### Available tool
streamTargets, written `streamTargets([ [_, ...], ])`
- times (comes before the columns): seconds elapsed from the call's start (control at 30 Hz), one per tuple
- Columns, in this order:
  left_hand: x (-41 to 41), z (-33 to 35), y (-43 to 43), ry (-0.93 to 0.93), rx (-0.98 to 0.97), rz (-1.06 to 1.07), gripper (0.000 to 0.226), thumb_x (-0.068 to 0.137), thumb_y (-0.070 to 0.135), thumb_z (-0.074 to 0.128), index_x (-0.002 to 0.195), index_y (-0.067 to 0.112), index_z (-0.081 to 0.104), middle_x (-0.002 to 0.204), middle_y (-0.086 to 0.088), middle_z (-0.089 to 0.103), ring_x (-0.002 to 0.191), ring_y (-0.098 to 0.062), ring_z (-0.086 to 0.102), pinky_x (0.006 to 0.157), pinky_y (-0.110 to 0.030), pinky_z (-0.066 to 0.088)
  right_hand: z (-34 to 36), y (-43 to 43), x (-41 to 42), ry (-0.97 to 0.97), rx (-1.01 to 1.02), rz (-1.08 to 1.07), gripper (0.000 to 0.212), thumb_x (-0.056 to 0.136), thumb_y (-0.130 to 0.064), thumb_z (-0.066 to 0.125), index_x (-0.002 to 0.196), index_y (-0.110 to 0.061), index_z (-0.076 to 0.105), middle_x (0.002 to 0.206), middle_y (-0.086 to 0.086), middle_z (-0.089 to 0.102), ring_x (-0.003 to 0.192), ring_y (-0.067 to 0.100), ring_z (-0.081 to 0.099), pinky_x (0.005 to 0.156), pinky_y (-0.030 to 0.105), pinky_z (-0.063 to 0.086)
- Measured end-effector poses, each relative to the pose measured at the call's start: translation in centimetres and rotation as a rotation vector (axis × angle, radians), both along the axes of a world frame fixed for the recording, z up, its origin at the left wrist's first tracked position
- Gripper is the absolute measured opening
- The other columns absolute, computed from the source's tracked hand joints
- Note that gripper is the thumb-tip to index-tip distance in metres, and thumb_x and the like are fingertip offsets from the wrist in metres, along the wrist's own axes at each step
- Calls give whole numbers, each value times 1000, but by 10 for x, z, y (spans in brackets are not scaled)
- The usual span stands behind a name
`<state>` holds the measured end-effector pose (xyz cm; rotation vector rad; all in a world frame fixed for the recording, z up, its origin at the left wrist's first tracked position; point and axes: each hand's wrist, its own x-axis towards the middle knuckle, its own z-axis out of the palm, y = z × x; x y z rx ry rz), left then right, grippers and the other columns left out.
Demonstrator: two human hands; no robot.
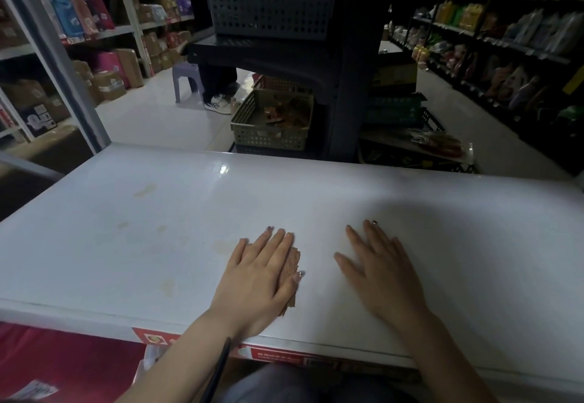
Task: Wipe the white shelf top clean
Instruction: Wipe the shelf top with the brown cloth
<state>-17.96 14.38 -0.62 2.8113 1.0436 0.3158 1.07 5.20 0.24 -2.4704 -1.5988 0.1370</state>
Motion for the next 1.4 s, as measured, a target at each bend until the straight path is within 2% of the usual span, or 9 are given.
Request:
streamTargets([
  [0.07,-1,-2,-1,-47,16,-5,93,71,70,-24,148,29,8,155,12,9,133,2,-13,108,-27,-11,1,-1,-1,9,7,5,74,80,-62,6,149,-33,6,158,-1,-6,143,9,-11,112,28,-10],
  [0.2,-4,-6,-4,-60,26,10,69,91,59,8,144,23,31,149,6,33,139,-11,18,108,-30,2,1,-1,-2,15,23,11,78,79,-65,3,149,-32,9,158,0,-3,143,10,-9,112,28,-9],
  [0.37,-11,-7,-8,-11,115,25,59,94,50,19,134,19,49,135,4,53,127,-16,45,102,-34,21,4,-2,-2,16,0,15,60,96,-55,21,149,-31,6,157,0,-6,143,9,-11,112,28,-10],
  [0.5,-15,-8,-13,1,118,26,64,95,53,10,134,19,48,136,5,52,129,-15,44,102,-34,21,6,-3,-3,27,1,13,60,96,-54,22,149,-31,6,157,-1,-7,143,10,-11,111,28,-11],
  [0.7,-24,-10,-16,5,151,-7,58,92,52,28,139,20,42,140,7,47,134,-9,26,103,-35,20,5,-2,-3,14,-4,8,63,93,-59,15,149,-31,7,158,-1,-5,143,9,-10,113,28,-9],
  [0.87,-30,-9,-19,18,139,-17,58,91,52,30,139,21,41,141,8,45,134,-9,26,104,-35,20,4,-2,-4,21,4,2,76,78,-60,6,149,-32,8,158,-1,-4,143,9,-9,112,27,-9],
  [1.17,-28,-9,-12,13,136,-29,57,92,53,28,140,23,39,142,8,44,134,-9,28,103,-35,21,5,-3,-4,13,32,10,59,96,-53,26,149,-31,9,158,-1,-3,143,8,-8,113,28,-8],
  [1.3,-25,-7,-2,30,108,-23,59,95,53,16,141,24,37,142,8,44,134,-12,34,104,-34,19,3,-2,-3,11,25,9,67,88,-61,13,149,-32,10,158,-2,-3,143,8,-9,112,26,-8],
  [1.4,-21,-7,6,15,92,-33,59,95,53,17,142,23,35,144,7,40,136,-13,29,105,-34,15,2,-1,-2,15,30,10,71,83,-61,11,148,-33,11,158,-2,-3,143,8,-9,112,26,-9],
])
